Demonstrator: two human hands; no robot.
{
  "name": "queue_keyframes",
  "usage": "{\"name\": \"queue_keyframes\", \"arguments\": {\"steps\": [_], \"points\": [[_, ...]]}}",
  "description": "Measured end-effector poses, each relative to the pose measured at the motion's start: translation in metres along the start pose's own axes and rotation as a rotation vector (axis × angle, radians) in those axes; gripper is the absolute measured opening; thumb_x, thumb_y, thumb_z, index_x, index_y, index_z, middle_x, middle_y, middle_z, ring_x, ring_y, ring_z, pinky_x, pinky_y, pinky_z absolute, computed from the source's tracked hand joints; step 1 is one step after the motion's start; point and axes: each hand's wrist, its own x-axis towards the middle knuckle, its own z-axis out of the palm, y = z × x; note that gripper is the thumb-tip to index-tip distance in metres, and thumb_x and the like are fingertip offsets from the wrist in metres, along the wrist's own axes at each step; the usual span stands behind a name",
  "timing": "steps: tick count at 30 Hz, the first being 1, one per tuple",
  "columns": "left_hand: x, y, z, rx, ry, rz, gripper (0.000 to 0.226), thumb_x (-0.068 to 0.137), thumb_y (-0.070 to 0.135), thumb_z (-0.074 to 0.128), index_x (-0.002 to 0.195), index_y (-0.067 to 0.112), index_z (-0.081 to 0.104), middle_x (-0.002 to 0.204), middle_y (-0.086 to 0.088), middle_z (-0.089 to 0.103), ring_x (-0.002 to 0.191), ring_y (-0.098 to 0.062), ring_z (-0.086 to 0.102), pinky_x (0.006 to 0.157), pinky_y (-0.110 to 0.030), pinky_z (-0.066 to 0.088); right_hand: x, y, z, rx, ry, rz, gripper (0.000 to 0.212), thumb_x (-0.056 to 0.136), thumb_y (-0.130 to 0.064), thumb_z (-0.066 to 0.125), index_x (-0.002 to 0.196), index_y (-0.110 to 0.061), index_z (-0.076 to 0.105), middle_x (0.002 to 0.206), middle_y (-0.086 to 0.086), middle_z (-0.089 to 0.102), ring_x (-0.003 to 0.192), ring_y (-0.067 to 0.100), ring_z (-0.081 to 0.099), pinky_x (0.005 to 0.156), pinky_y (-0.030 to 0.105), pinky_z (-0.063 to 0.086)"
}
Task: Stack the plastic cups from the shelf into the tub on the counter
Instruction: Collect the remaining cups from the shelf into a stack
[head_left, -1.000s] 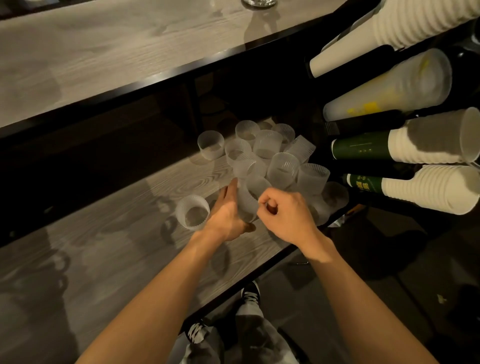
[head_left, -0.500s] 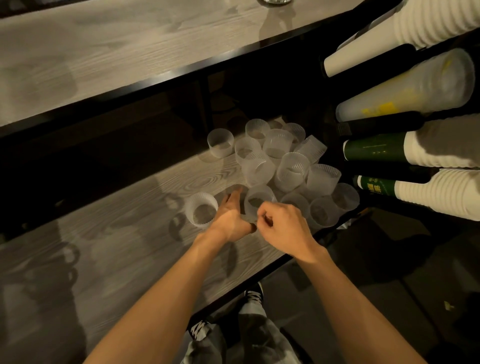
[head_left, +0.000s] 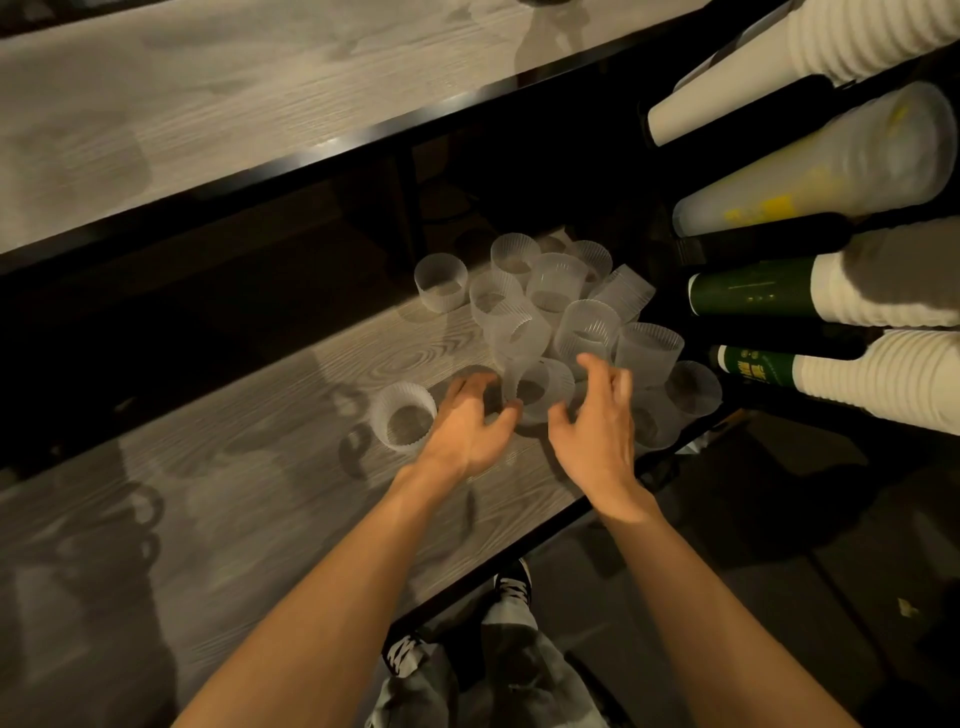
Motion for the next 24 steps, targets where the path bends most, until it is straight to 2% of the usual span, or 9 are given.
{"name": "queue_keyframes", "arguments": {"steps": [3,5,8,12,13,16,19,22,24], "points": [[0.001,0.003,0.004,0.024,0.015,0.008,0.061,0.084,0.067,0.053,0.131,0.029,0.059,0.129,0.003,0.062,0.111,-0.013,0.064,0.098,-0.037,0.057,0.005,0.002,-0.001,-0.016,-0.101,0.053,0.059,0.097,-0.011,0.062,0.153,-0.015,0.042,0.14,0.009,0.048,0.111,0.021,0.059,0.087,0.027,0.044],[0.001,0.007,0.006,0.023,0.022,0.013,0.061,0.089,0.063,0.05,0.133,0.022,0.06,0.129,-0.002,0.062,0.113,-0.015,0.064,0.101,-0.038,0.055,0.006,0.0,-0.002,0.001,-0.113,0.033,0.054,0.1,-0.01,0.056,0.153,-0.018,0.046,0.133,0.009,0.055,0.104,0.015,0.057,0.086,0.025,0.041],[0.003,0.011,0.009,0.064,0.066,0.035,0.052,0.098,0.053,0.041,0.114,0.009,0.065,0.115,-0.01,0.064,0.106,-0.021,0.059,0.097,-0.04,0.052,0.006,-0.004,-0.005,0.035,-0.092,0.022,0.048,0.105,-0.011,0.049,0.152,-0.02,0.049,0.128,0.008,0.055,0.099,0.012,0.053,0.086,0.025,0.039],[0.007,0.008,0.011,0.07,0.075,0.015,0.031,0.1,0.048,0.038,0.086,0.028,0.057,0.106,-0.011,0.064,0.09,-0.021,0.057,0.082,-0.034,0.048,0.01,-0.001,-0.006,-0.005,-0.16,0.044,0.048,0.106,-0.011,0.046,0.153,-0.02,0.048,0.13,0.007,0.053,0.105,0.014,0.054,0.089,0.022,0.037],[0.006,0.008,0.01,0.077,0.059,0.019,0.029,0.102,0.045,0.04,0.09,0.027,0.059,0.112,-0.01,0.062,0.093,-0.02,0.055,0.086,-0.034,0.046,0.012,0.0,-0.005,-0.024,-0.187,0.048,0.048,0.106,-0.012,0.045,0.153,-0.02,0.047,0.13,0.008,0.053,0.109,0.019,0.057,0.09,0.023,0.038],[0.007,0.006,0.009,0.075,0.067,0.017,0.033,0.106,0.037,0.045,0.127,0.017,0.061,0.132,-0.007,0.05,0.116,-0.022,0.051,0.103,-0.033,0.041,0.014,0.002,-0.004,-0.138,-0.216,0.042,0.051,0.105,-0.018,0.048,0.155,-0.02,0.043,0.133,0.01,0.049,0.112,0.027,0.06,0.087,0.028,0.041],[0.011,0.012,0.006,-0.027,0.108,0.005,0.033,0.106,0.031,0.046,0.134,0.015,0.056,0.132,-0.006,0.053,0.124,-0.023,0.051,0.097,-0.027,0.035,0.02,-0.003,-0.004,-0.115,-0.172,0.052,0.045,0.104,-0.018,0.05,0.149,-0.014,0.049,0.137,0.01,0.05,0.11,0.025,0.062,0.082,0.026,0.039],[0.018,0.025,-0.001,-0.188,0.132,-0.051,0.045,0.106,0.029,0.043,0.15,0.017,0.045,0.148,-0.003,0.05,0.14,-0.023,0.045,0.111,-0.032,0.036,0.032,-0.012,-0.005,-0.048,-0.174,0.015,0.044,0.103,-0.012,0.049,0.148,-0.012,0.052,0.141,0.009,0.052,0.12,0.025,0.059,0.091,0.027,0.043],[0.024,0.032,-0.006,-0.302,0.135,-0.095,0.052,0.106,0.029,0.043,0.157,0.022,0.037,0.157,0.0,0.047,0.145,-0.021,0.042,0.121,-0.039,0.033,0.043,-0.017,-0.005,-0.019,-0.225,0.006,0.051,0.103,-0.01,0.048,0.154,-0.014,0.044,0.149,0.008,0.048,0.133,0.024,0.052,0.101,0.026,0.039]]}}
